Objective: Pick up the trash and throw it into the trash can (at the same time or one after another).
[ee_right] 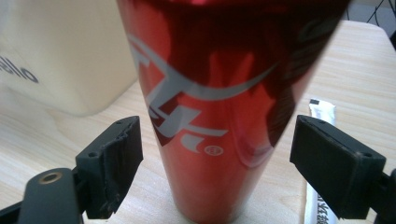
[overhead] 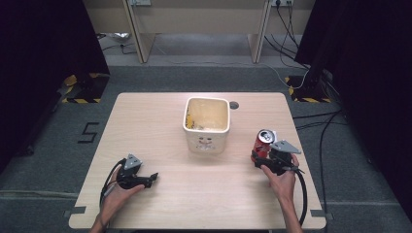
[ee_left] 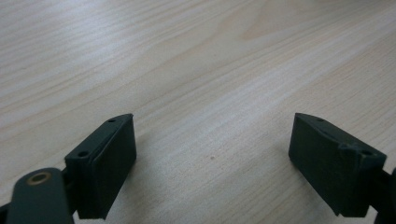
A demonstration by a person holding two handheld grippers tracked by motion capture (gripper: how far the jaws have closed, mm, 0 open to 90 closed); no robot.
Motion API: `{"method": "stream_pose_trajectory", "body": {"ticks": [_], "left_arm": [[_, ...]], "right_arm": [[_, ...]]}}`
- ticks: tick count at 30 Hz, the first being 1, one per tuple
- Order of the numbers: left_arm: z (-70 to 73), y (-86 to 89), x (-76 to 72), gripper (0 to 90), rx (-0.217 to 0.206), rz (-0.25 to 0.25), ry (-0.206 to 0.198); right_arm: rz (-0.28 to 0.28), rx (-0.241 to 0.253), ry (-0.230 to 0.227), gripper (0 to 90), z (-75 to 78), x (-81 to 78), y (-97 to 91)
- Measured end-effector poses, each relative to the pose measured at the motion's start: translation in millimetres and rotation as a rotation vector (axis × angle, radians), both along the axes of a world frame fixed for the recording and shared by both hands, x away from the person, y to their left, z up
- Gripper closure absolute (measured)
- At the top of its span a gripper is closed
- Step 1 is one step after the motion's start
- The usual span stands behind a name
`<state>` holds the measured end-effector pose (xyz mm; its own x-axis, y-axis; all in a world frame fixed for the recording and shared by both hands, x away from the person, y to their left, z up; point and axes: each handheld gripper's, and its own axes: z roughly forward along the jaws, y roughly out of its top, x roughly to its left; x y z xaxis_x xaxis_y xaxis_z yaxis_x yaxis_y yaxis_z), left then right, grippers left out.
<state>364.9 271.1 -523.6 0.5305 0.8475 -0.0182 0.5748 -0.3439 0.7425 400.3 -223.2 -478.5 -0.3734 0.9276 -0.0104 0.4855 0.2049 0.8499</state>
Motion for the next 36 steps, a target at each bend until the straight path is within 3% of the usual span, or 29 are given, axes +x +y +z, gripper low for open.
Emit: {"method": "stream_pose_trajectory", "body": {"ticks": [9, 15, 18, 25, 36], "left_arm": [[0.0, 0.0, 0.0, 14.2, 0.000, 0.000, 0.000], [0.0, 0.0, 0.0, 14.2, 0.000, 0.000, 0.000], [-0.1, 0.0, 0.0, 14.2, -0.001, 0.000, 0.000], [0.0, 0.0, 0.1, 14.2, 0.000, 0.000, 0.000], [0.0, -0.3, 0.4, 14.2, -0.001, 0.001, 0.000]], "right_arm": [[-0.001, 0.012, -0.002, 21.8, -4.5, 5.0, 0.0], [0.021, 0.016, -0.003, 32.9, -8.4, 7.7, -0.1], [0.030, 0.005, -0.008, 33.5, -7.3, 7.1, 0.5], [0.028, 0.035, -0.028, 33.8, 2.3, 2.7, -0.9], [0.049, 0.028, -0.044, 33.8, 28.7, -2.5, 6.2]]}}
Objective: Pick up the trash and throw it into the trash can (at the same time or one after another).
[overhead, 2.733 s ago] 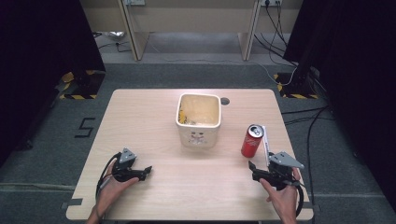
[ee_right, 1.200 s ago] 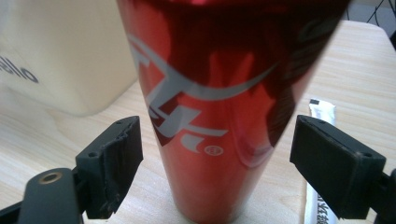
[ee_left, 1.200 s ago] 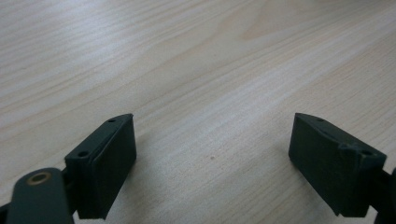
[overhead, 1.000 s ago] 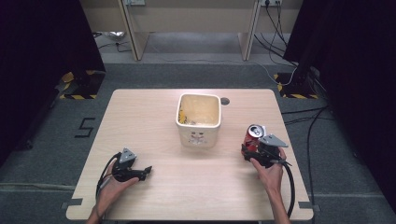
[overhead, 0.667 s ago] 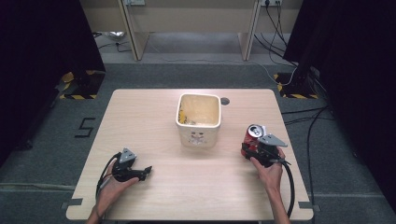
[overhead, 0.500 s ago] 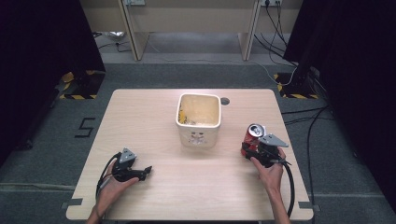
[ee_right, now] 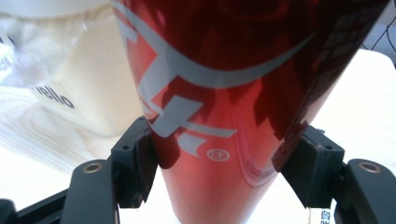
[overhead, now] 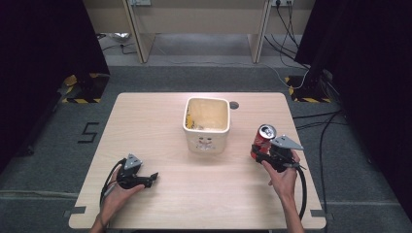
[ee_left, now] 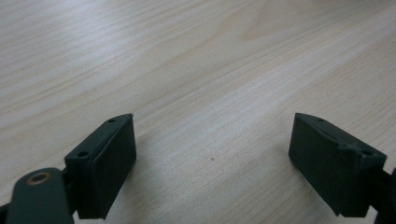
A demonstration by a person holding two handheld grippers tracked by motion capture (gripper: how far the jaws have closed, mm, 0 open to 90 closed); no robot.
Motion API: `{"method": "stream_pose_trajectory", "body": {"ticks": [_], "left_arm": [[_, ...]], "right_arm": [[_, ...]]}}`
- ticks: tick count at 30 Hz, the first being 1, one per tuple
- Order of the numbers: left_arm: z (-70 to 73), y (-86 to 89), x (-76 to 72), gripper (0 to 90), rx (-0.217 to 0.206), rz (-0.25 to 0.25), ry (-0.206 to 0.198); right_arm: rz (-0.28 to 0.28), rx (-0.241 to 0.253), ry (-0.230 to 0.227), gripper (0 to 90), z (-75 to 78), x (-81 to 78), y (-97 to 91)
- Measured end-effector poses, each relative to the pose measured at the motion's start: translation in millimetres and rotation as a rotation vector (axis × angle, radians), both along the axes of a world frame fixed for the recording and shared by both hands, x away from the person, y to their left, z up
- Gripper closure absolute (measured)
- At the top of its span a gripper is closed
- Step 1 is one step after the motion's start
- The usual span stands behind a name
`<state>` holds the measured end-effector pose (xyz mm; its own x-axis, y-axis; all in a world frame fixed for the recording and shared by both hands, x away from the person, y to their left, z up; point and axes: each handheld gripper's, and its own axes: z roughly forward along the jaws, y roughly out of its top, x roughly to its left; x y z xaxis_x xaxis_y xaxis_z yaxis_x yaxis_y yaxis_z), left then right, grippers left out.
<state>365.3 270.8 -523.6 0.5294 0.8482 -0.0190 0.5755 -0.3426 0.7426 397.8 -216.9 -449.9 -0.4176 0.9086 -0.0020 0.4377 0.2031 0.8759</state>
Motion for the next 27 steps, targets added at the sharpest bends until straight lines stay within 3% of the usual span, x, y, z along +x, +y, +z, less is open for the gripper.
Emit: {"method": "stream_pose_trajectory", "body": {"ticks": [13, 27], "left_arm": [[0.1, 0.0, 0.2, 14.0, 0.000, 0.001, 0.003], [0.1, 0.0, 0.3, 13.8, 0.001, 0.001, 0.002]], "right_arm": [[0.040, -0.001, -0.025, 33.9, 35.1, 1.5, 12.6], [0.072, 0.024, -0.048, 33.9, 77.2, 16.2, 24.7]]}}
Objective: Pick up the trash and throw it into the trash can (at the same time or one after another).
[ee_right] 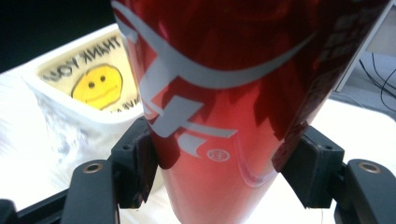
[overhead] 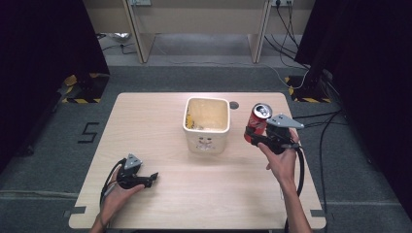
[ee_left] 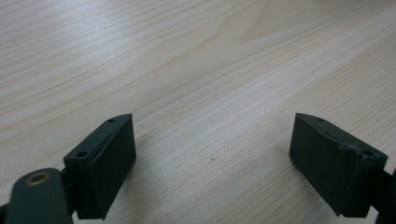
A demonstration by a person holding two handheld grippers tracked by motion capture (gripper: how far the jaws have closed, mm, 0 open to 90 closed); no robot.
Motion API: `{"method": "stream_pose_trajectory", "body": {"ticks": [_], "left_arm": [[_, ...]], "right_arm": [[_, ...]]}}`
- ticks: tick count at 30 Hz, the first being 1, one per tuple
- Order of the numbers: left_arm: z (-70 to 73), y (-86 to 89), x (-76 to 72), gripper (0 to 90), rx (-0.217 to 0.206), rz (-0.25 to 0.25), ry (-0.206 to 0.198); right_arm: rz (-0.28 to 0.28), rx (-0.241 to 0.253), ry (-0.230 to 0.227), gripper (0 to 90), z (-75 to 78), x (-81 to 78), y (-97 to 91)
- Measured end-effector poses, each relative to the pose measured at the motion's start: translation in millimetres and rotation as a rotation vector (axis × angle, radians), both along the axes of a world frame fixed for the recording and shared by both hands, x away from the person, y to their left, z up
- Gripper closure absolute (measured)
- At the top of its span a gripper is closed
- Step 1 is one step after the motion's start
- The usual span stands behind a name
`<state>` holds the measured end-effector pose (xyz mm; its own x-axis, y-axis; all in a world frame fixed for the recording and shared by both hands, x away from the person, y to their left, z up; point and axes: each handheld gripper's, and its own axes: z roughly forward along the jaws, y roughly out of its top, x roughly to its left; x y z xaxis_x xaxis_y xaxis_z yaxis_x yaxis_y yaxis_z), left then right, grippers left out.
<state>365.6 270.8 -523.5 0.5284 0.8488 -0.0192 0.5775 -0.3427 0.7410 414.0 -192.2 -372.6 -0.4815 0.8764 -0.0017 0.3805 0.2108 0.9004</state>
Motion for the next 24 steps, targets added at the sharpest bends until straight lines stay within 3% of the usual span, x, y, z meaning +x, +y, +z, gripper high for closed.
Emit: {"method": "stream_pose_trajectory", "body": {"ticks": [10, 24], "left_arm": [[0.0, 0.0, 0.0, 13.9, 0.000, 0.000, 0.000], [0.0, 0.0, 0.0, 13.8, 0.000, 0.000, 0.000]], "right_arm": [[0.051, 0.015, -0.018, 33.9, 26.6, 13.3, 18.6], [0.109, 0.018, -0.013, 34.0, 40.7, 32.4, 47.2]]}}
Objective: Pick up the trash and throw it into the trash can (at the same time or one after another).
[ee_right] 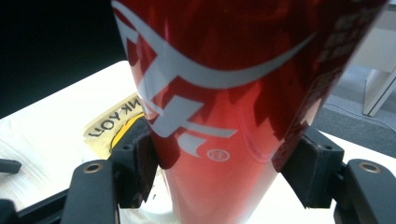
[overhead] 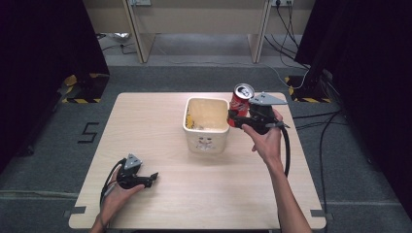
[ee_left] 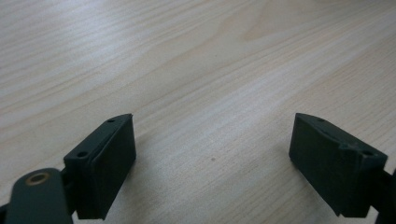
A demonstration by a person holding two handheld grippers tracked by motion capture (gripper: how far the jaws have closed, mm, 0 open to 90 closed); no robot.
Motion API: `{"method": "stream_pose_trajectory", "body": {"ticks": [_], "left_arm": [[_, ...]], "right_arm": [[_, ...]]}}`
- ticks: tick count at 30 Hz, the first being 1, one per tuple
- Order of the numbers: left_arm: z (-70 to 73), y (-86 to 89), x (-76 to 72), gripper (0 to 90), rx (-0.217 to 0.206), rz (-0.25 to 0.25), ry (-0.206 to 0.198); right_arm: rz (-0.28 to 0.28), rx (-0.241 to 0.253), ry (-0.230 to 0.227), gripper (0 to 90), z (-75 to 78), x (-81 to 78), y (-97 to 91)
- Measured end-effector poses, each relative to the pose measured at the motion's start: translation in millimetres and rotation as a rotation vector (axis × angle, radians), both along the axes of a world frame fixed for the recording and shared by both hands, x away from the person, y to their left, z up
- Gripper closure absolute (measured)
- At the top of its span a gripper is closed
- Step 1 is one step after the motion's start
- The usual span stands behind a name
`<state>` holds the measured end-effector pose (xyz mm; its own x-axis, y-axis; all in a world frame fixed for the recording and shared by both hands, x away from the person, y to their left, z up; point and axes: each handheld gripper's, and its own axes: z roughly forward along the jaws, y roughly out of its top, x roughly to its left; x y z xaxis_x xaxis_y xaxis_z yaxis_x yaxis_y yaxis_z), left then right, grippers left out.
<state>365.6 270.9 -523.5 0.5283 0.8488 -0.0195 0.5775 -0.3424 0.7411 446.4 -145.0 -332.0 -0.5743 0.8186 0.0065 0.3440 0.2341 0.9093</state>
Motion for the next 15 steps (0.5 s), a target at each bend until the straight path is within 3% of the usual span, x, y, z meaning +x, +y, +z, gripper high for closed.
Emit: {"method": "stream_pose_trajectory", "body": {"ticks": [15], "left_arm": [[0.0, -0.1, 0.0, 13.9, -0.002, 0.001, 0.000]], "right_arm": [[0.071, -0.017, 0.009, 34.0, 7.2, 22.8, 47.5]]}}
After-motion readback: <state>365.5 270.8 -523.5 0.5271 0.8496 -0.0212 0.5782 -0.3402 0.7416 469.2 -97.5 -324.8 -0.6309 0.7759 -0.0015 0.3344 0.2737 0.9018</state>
